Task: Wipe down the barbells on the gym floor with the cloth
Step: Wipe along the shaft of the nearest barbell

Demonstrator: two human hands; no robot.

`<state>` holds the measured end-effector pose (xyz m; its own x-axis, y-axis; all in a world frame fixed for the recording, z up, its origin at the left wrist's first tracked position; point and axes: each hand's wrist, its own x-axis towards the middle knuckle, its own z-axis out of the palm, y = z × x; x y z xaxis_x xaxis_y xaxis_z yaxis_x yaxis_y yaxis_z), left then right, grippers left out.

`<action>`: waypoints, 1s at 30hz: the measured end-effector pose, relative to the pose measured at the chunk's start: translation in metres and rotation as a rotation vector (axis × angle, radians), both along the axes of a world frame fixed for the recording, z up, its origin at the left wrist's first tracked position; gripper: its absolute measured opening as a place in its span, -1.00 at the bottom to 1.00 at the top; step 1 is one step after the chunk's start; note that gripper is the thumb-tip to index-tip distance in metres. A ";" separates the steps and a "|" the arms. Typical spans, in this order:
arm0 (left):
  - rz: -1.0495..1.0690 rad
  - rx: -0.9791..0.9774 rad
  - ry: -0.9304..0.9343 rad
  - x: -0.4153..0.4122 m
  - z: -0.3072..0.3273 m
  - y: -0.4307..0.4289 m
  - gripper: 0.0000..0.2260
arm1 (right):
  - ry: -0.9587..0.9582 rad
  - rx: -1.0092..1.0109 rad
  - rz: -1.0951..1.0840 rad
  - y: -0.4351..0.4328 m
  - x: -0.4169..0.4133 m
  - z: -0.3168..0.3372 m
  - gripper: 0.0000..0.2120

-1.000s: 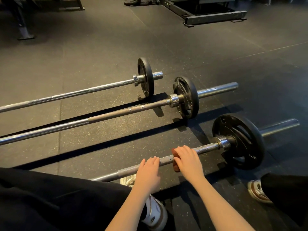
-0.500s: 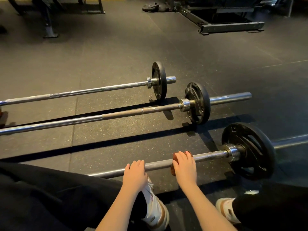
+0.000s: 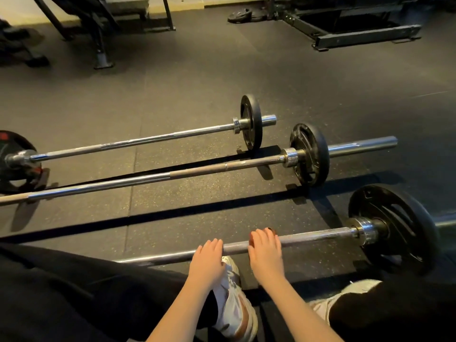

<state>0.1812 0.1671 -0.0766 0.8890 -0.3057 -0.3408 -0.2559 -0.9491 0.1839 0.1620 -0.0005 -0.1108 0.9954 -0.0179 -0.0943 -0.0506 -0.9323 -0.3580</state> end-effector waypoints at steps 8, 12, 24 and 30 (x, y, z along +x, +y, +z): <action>-0.015 0.013 0.025 -0.002 -0.005 0.006 -0.45 | -0.006 0.053 -0.012 -0.050 0.014 0.015 -0.81; -0.004 0.001 0.010 -0.003 -0.006 0.006 -0.45 | -0.060 0.083 -0.092 -0.007 0.006 0.008 -0.90; -0.054 -0.035 -0.074 0.014 -0.034 0.016 -0.56 | -0.214 -0.021 -0.250 0.033 -0.003 -0.024 -0.76; -0.103 -0.129 -0.338 0.016 -0.053 0.021 -0.70 | -0.069 -0.118 -0.039 0.012 0.037 0.004 -0.65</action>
